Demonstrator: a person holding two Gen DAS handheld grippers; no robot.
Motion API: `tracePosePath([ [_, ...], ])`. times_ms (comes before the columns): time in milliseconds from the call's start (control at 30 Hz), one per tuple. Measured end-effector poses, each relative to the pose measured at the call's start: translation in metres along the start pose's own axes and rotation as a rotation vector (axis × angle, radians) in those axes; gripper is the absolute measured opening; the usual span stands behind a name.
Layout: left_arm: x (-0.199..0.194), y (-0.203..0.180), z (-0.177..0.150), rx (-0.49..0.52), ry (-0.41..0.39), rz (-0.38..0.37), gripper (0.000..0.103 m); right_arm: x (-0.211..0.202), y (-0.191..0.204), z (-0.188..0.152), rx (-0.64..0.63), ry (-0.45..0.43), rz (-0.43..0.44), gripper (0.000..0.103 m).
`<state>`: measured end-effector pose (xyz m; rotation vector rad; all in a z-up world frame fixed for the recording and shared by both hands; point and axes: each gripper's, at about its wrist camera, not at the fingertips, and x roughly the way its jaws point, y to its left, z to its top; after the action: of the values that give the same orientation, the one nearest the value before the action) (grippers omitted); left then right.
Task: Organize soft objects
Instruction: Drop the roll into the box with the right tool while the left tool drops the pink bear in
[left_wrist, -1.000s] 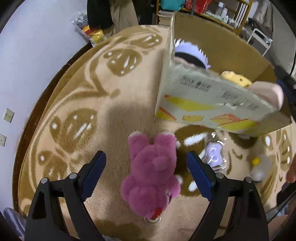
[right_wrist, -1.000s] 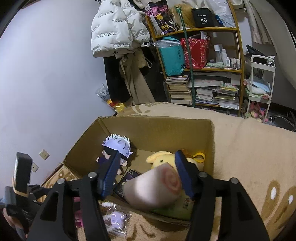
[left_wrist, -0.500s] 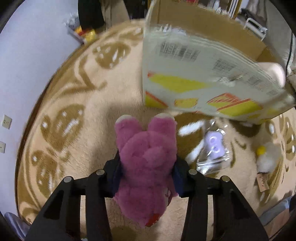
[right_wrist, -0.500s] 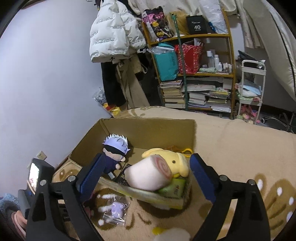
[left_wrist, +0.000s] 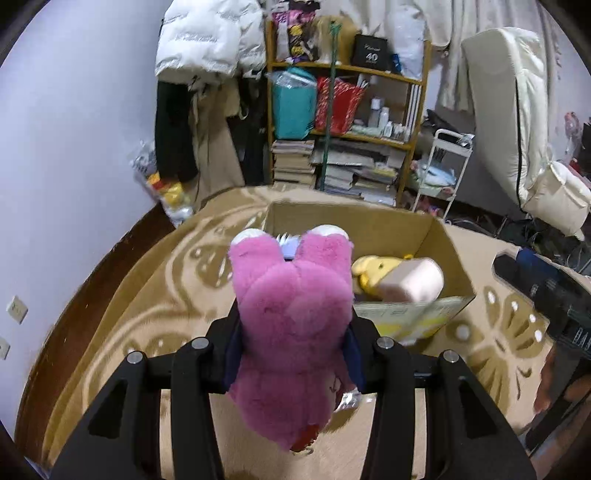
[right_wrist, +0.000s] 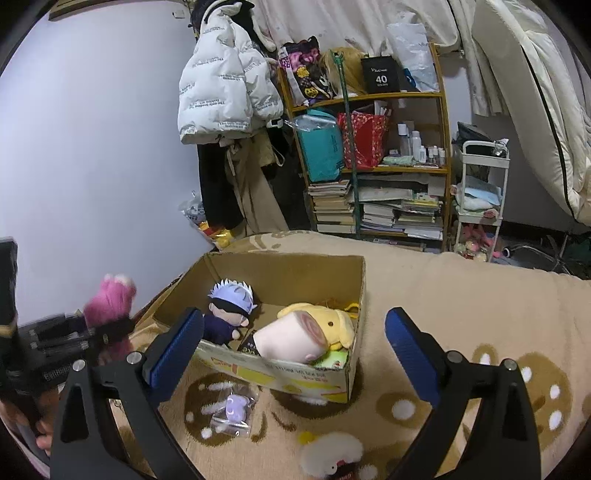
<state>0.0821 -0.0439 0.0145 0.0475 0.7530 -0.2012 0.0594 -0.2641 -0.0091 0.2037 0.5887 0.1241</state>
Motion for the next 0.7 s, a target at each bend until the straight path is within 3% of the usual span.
tracePosePath([
  [433,0.054,-0.008,0.057,-0.019,0.006,-0.005,0.045,0.01,-0.007,-0.004,0.02,0.053,-0.049,0.103],
  [700,0.088,-0.002,0.053,-0.028,0.05,0.015,0.048,0.018,-0.017,-0.011,0.044,0.116,-0.073,0.103],
])
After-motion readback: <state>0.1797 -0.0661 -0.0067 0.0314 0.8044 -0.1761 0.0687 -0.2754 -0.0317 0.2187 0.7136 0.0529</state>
